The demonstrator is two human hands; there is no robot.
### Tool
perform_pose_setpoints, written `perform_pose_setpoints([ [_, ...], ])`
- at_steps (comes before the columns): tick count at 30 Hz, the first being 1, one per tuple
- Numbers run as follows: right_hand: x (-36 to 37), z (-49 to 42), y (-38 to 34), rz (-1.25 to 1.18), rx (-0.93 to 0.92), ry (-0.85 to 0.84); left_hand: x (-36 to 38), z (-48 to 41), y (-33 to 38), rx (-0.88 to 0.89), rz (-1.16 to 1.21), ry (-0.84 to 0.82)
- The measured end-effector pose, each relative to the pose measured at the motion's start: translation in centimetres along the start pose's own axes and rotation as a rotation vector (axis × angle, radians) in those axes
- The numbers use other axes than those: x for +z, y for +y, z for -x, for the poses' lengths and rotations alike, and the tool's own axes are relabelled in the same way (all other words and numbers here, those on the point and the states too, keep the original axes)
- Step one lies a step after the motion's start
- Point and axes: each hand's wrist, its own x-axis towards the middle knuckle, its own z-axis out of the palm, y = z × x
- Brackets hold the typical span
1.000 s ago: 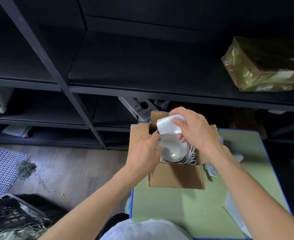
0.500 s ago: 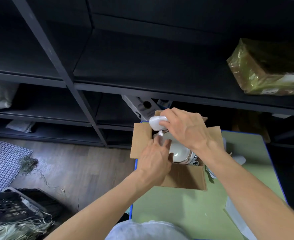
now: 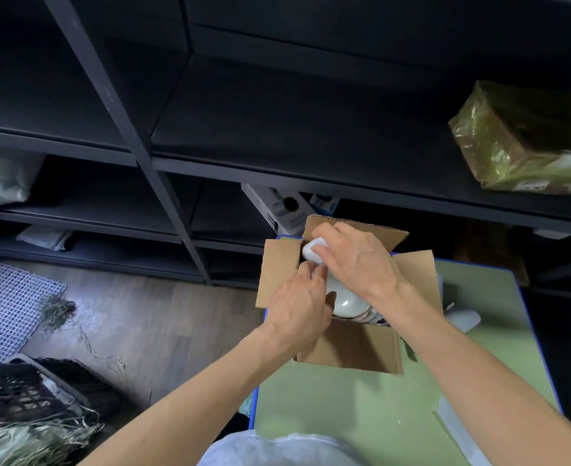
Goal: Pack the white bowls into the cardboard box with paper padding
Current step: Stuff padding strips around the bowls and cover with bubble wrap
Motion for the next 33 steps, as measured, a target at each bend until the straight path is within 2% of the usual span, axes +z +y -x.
perform_pose_setpoints([
  [3,-0.1,-0.8,-0.5,-0.262,0.134,-0.006,0.0,0.0,0.0,-0.005,-0.007,-0.014],
  [9,-0.2,-1.5,-1.4,-0.512,0.312,-0.027,0.2,0.1,-0.1,0.014,-0.028,-0.016],
  [11,0.2,-1.6,-1.8,-0.507,0.339,-0.061,0.2,0.1,-0.2,0.012,-0.02,-0.013],
  [14,0.3,-1.6,-1.6,-0.443,0.311,-0.239,0.3,0.1,-0.5,0.027,-0.018,-0.01],
  [16,0.4,-1.6,-1.2,-0.41,0.278,-0.301,0.4,0.1,-0.6,0.042,-0.024,-0.011],
  [22,3.2,-1.1,-1.4,-0.195,0.19,-0.05,0.2,0.2,-1.0,0.076,-0.016,0.005],
  [28,4.1,-0.2,-0.5,-0.268,0.105,0.065,0.2,0.4,-1.9,0.193,-0.023,0.016],
  [33,4.7,0.7,0.1,-0.159,0.043,0.195,0.0,0.6,-2.2,0.237,0.02,0.064],
])
